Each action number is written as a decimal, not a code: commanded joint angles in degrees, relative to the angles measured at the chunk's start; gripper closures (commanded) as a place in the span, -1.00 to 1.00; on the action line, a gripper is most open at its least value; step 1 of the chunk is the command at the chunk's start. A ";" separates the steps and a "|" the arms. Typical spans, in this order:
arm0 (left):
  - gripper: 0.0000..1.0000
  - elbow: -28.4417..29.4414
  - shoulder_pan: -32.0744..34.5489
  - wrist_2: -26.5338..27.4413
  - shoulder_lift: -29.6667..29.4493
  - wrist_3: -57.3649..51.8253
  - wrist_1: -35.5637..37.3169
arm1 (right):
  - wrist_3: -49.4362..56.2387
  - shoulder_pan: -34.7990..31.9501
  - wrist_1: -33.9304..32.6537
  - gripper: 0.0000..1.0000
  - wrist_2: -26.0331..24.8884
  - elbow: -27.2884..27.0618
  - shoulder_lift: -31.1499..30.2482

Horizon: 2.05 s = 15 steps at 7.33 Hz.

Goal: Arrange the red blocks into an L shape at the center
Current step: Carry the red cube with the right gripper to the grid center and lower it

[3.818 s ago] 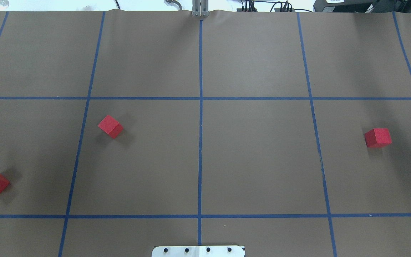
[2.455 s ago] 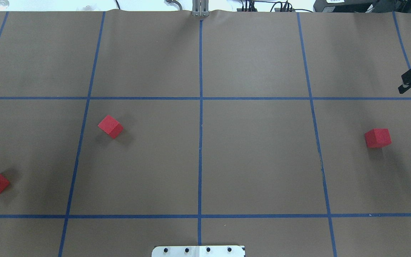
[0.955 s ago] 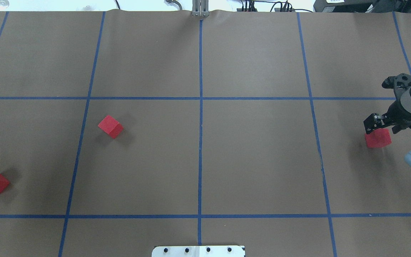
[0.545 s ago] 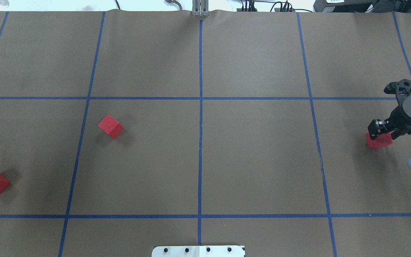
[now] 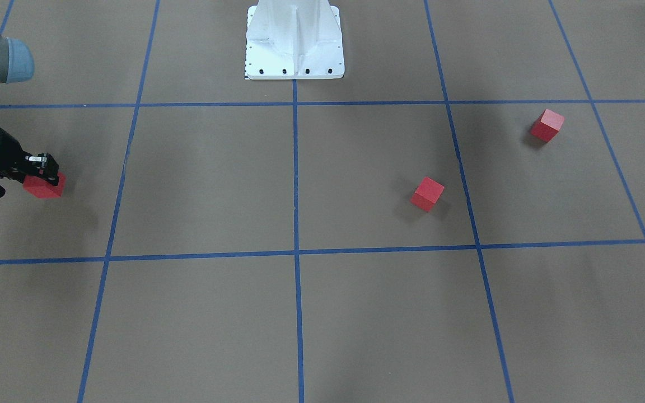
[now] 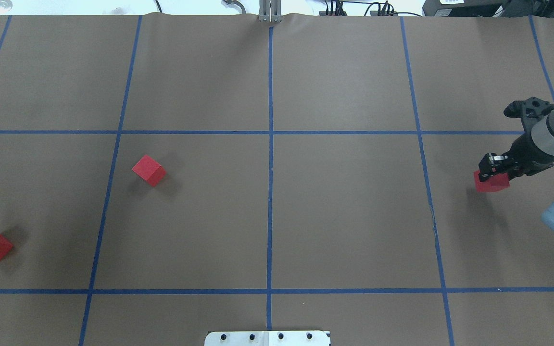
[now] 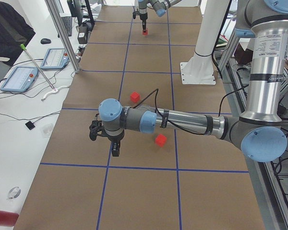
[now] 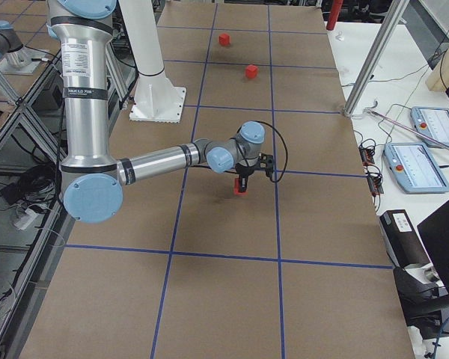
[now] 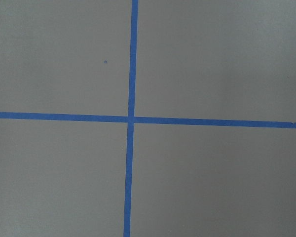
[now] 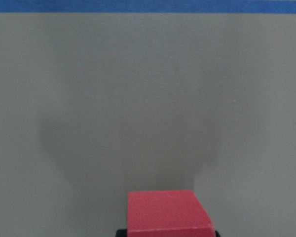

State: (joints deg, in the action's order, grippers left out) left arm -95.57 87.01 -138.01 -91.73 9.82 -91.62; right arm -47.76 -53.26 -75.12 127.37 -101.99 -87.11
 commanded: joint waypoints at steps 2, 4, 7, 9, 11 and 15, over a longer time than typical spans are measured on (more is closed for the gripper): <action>-1.00 0.30 0.00 -0.07 -0.03 0.02 -3.29 | -25.39 15.34 -6.31 1.00 -9.82 1.16 23.83; -1.00 0.21 -0.09 -0.07 -0.12 0.02 -3.47 | -33.40 19.75 -8.47 1.00 -11.78 8.95 36.17; -1.00 0.12 -0.09 -0.07 -0.21 0.02 -3.56 | -37.30 23.81 -8.47 1.00 -16.19 13.92 42.19; -1.00 0.04 -0.09 0.02 -0.29 0.02 -3.56 | -37.05 25.47 -8.64 0.17 -16.27 14.27 42.20; -1.00 0.04 -0.09 0.02 -0.38 0.02 -3.48 | -36.70 27.67 -8.91 0.05 -18.81 14.97 41.93; -1.00 0.04 -0.09 -0.07 -0.38 0.02 -3.56 | -36.44 28.03 -8.91 0.06 -18.91 15.15 41.41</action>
State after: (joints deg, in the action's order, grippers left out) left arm -95.54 86.92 -138.07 -92.11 9.88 -95.18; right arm -84.24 -25.30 -83.97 108.45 -86.82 -45.53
